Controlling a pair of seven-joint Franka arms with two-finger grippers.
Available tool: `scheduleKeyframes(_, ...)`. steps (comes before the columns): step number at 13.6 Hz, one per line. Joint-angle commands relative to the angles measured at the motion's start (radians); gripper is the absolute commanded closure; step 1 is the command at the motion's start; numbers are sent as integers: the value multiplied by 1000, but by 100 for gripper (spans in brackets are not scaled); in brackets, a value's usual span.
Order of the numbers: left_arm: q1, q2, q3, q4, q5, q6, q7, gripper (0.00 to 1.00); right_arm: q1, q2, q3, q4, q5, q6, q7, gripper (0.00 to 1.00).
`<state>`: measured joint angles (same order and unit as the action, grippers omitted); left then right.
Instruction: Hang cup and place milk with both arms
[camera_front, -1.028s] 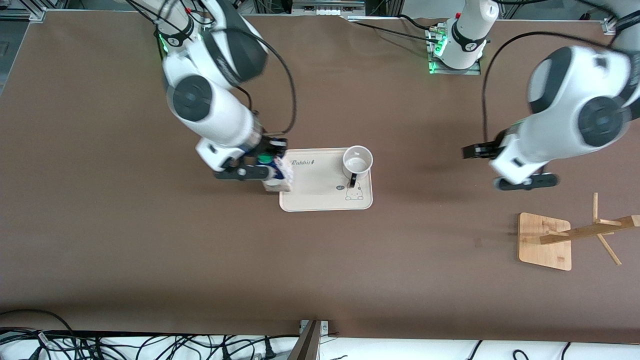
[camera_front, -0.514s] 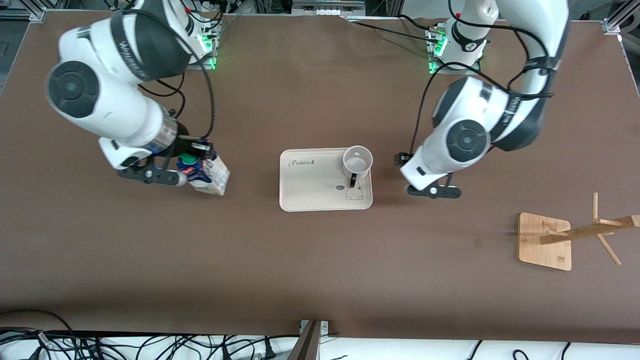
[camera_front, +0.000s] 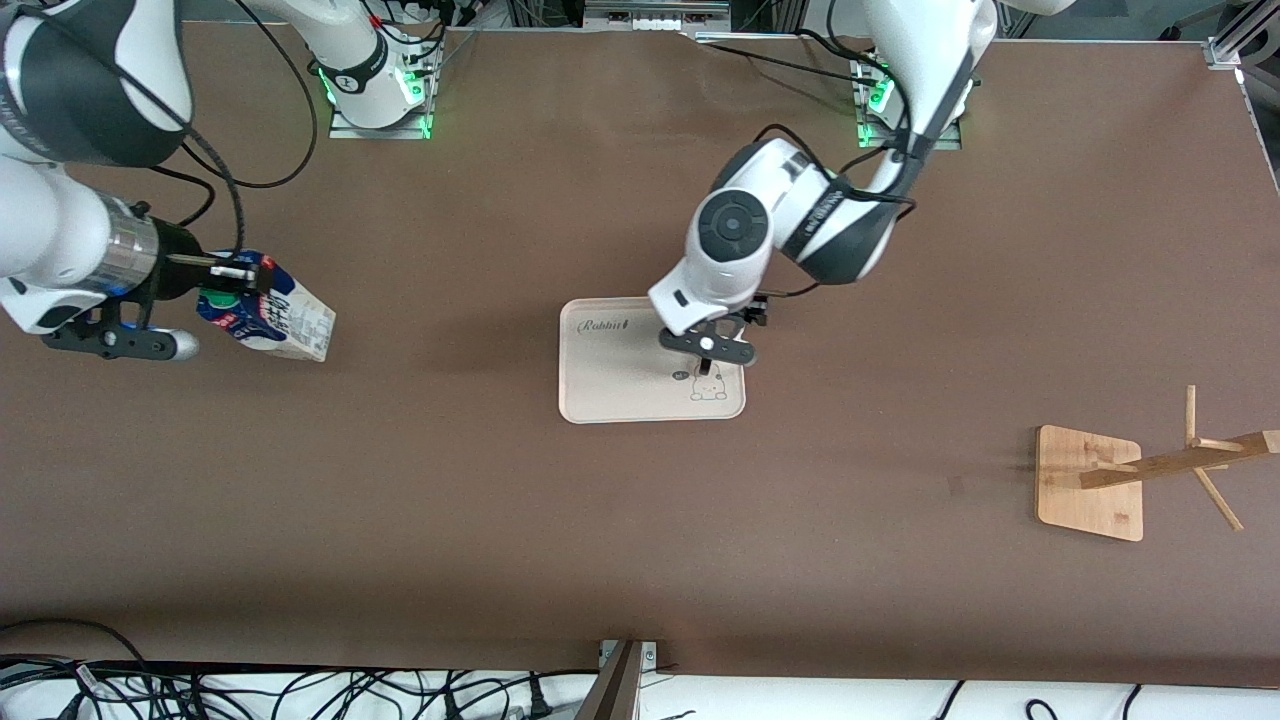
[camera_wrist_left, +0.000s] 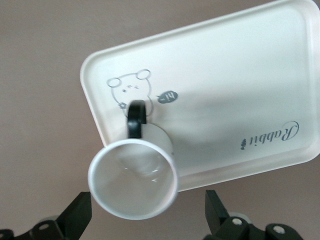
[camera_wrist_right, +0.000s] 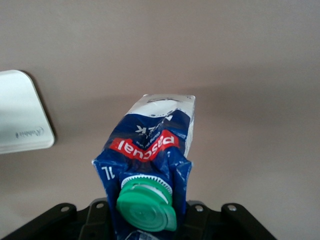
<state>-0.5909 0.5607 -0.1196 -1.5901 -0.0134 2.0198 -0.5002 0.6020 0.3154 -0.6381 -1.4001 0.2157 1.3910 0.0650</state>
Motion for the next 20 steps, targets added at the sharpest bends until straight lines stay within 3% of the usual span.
scheduleKeyframes(1, -16, 42, 18, 33, 21, 14, -21, 0, -31, 2, -3, -13, -12, -33, -77, 68)
scheduleKeyframes(3, -44, 77, 17, 33, 81, 51, -66, 0, -44, 8, -3, -14, -13, -62, -82, 68)
scheduleKeyframes(8, -72, 123, 17, 33, 93, 53, -77, 0, -74, 30, -2, -71, -13, -32, -125, 68)
scheduleKeyframes(9, -72, 139, 15, 33, 92, 74, -77, 8, -74, 36, -2, -71, -13, -23, -125, 67)
scheduleKeyframes(12, -66, 136, 12, 33, 79, 85, -80, 86, -71, 36, 1, -123, -12, 54, -126, 67)
scheduleKeyframes(13, -61, 134, 12, 35, 79, 85, -78, 100, -70, 37, 3, -140, -12, 83, -126, 67)
scheduleKeyframes(17, -53, 125, 12, 64, 73, 76, -81, 100, -65, 105, 5, -165, -3, 187, -145, 67)
scheduleKeyframes(20, -26, 64, 15, 67, 64, 65, -124, 100, -62, 117, 11, -239, 5, 314, -146, 67)
